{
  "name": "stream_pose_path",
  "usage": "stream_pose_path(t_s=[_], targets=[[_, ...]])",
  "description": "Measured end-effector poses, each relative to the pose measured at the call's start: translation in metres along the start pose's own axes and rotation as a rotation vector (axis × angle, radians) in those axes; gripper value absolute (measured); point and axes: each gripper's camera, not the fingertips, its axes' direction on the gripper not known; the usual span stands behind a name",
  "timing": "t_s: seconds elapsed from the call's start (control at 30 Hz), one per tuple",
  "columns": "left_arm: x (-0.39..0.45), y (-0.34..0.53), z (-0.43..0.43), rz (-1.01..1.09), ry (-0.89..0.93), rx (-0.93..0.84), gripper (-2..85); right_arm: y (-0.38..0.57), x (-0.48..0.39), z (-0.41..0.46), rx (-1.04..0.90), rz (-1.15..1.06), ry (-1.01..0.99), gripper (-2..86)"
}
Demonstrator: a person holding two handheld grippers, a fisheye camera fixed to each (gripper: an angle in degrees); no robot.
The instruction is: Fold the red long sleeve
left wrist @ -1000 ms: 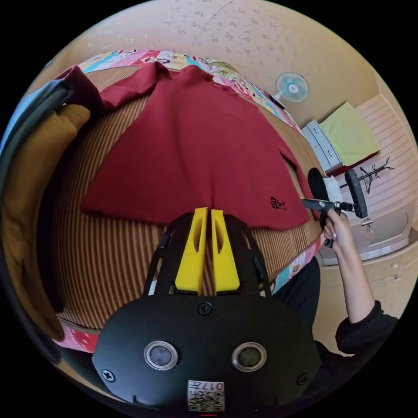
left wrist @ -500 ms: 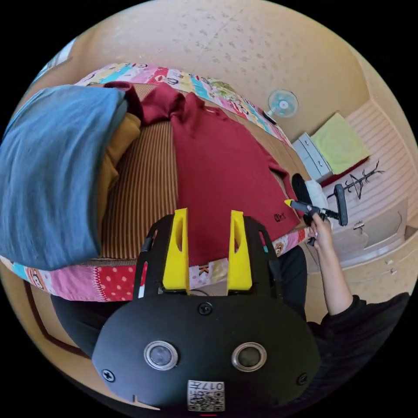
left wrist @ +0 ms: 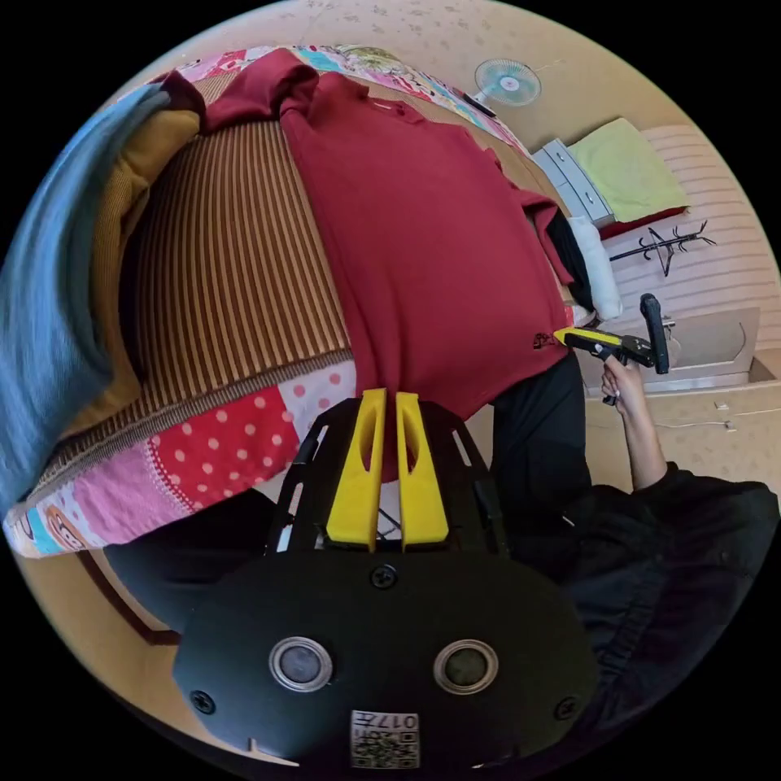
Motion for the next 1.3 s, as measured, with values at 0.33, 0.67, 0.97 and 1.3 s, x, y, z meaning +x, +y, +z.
stream_pose_path(t_s=[0.33,0.67,0.97,1.3], targets=[[-0.014,0.058,-0.063,-0.100,-0.050,0.204,0.6,0.035,0.173,-0.107,0.550,0.426,-0.539,7.7],[-0.013,0.067,-0.070,-0.117,-0.022,0.202,0.0,-0.009,0.234,-0.093,0.269,0.525,-0.125,5.5],[-0.028,0.085,-0.073,-0.182,0.036,0.203,-0.7,0.184,0.290,-0.160,0.471,0.765,-0.040,4.0],[-0.010,0.071,-0.056,-0.129,0.114,0.151,-0.9,0.365,0.355,0.018,0.885,1.076,-1.247,6.5]])
